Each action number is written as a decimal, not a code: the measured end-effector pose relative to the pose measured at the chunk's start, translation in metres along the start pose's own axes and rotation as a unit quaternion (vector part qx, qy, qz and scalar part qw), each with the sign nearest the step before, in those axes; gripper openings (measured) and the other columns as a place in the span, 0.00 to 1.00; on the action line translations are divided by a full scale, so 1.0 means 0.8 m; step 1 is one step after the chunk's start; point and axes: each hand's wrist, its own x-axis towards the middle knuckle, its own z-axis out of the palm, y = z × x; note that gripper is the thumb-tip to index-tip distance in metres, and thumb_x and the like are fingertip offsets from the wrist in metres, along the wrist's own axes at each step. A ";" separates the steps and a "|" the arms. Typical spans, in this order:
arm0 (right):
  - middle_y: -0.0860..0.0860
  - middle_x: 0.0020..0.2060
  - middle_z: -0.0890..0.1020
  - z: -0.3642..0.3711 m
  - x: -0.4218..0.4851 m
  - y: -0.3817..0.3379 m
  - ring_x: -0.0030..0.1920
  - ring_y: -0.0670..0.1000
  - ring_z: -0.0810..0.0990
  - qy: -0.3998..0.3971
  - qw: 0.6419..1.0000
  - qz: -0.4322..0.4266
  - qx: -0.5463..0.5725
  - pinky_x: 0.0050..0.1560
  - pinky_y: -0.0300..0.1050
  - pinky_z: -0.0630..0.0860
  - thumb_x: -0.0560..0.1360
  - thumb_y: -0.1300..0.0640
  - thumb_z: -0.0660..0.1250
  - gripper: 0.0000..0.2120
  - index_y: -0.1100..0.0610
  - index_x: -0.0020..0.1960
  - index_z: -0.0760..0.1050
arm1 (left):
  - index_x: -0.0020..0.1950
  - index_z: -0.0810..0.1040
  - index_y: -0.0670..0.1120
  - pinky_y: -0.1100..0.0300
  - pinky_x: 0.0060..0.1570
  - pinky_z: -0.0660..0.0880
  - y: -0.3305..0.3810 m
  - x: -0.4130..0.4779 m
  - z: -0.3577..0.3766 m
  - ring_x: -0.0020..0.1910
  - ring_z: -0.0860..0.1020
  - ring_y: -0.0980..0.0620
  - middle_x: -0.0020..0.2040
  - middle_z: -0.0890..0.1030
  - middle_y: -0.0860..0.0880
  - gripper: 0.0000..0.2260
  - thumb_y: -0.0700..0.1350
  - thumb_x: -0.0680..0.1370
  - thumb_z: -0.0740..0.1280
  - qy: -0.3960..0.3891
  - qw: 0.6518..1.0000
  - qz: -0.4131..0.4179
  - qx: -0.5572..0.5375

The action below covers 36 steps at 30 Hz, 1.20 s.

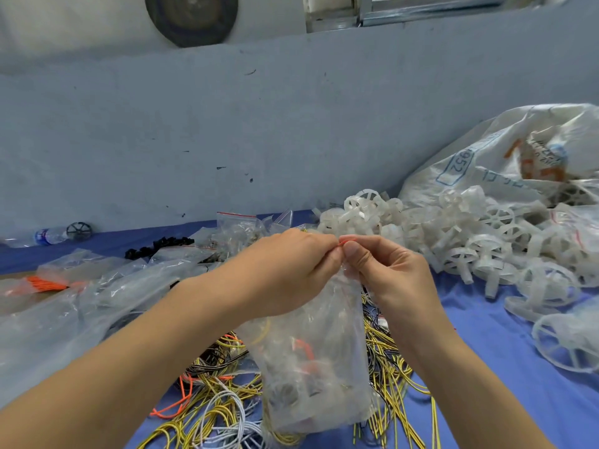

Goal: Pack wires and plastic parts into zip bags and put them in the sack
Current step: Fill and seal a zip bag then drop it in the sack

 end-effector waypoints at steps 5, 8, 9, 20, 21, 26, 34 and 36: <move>0.47 0.35 0.84 0.001 -0.001 0.000 0.35 0.42 0.76 0.032 0.999 -0.019 -0.037 0.39 0.33 0.75 0.76 0.59 0.69 0.04 0.55 0.44 0.83 | 0.54 0.71 0.52 0.52 0.38 0.72 0.000 -0.003 0.002 0.37 0.72 0.51 0.38 0.75 0.54 0.16 0.57 0.83 0.47 -0.006 0.999 0.008 0.052; 0.45 0.34 0.82 0.002 -0.001 0.001 0.35 0.43 0.76 0.047 0.998 -0.021 -0.048 0.39 0.33 0.74 0.77 0.58 0.70 0.05 0.54 0.43 0.82 | 0.48 0.65 0.53 0.54 0.34 0.64 -0.006 -0.014 0.004 0.33 0.68 0.50 0.32 0.68 0.54 0.15 0.59 0.81 0.43 0.007 0.995 0.009 0.101; 0.46 0.34 0.82 0.001 0.000 0.001 0.35 0.43 0.76 0.053 0.997 -0.020 -0.047 0.39 0.34 0.74 0.76 0.57 0.70 0.05 0.54 0.43 0.82 | 0.47 0.62 0.53 0.54 0.34 0.63 -0.010 -0.019 0.003 0.32 0.68 0.49 0.31 0.67 0.54 0.15 0.60 0.80 0.42 0.009 0.994 0.009 0.112; 0.43 0.32 0.80 -0.005 0.004 0.001 0.34 0.43 0.75 0.098 0.993 -0.029 -0.056 0.39 0.34 0.74 0.76 0.56 0.70 0.06 0.52 0.41 0.82 | 0.46 0.60 0.57 0.52 0.35 0.70 -0.052 -0.081 -0.005 0.33 0.71 0.51 0.30 0.67 0.55 0.18 0.64 0.77 0.37 0.020 0.992 -0.010 0.127; 0.43 0.32 0.80 -0.006 0.004 0.000 0.34 0.43 0.74 0.100 0.993 -0.032 -0.055 0.38 0.32 0.73 0.76 0.57 0.70 0.06 0.52 0.41 0.82 | 0.45 0.60 0.58 0.52 0.35 0.70 -0.055 -0.084 -0.006 0.32 0.70 0.53 0.30 0.68 0.55 0.17 0.64 0.77 0.37 0.019 0.992 -0.015 0.123; 0.42 0.31 0.80 -0.008 0.004 0.001 0.32 0.40 0.74 0.102 0.992 -0.041 -0.057 0.37 0.30 0.73 0.77 0.57 0.69 0.05 0.53 0.42 0.82 | 0.46 0.63 0.60 0.54 0.38 0.73 -0.060 -0.098 -0.013 0.33 0.72 0.58 0.31 0.70 0.57 0.18 0.65 0.77 0.37 0.005 0.994 -0.035 0.103; 0.42 0.32 0.80 -0.013 0.004 -0.005 0.36 0.45 0.76 0.126 0.991 -0.033 -0.042 0.42 0.38 0.75 0.76 0.56 0.70 0.07 0.51 0.40 0.82 | 0.45 0.61 0.59 0.54 0.41 0.74 -0.057 -0.105 -0.028 0.37 0.75 0.56 0.34 0.73 0.56 0.15 0.63 0.77 0.39 -0.004 0.993 -0.047 0.113; 0.42 0.32 0.80 -0.015 0.003 -0.013 0.37 0.46 0.76 0.133 0.990 -0.036 -0.039 0.43 0.40 0.75 0.77 0.57 0.70 0.07 0.51 0.40 0.81 | 0.45 0.63 0.57 0.54 0.40 0.74 -0.055 -0.105 -0.033 0.36 0.75 0.57 0.34 0.74 0.56 0.19 0.65 0.78 0.39 0.006 0.993 -0.045 0.112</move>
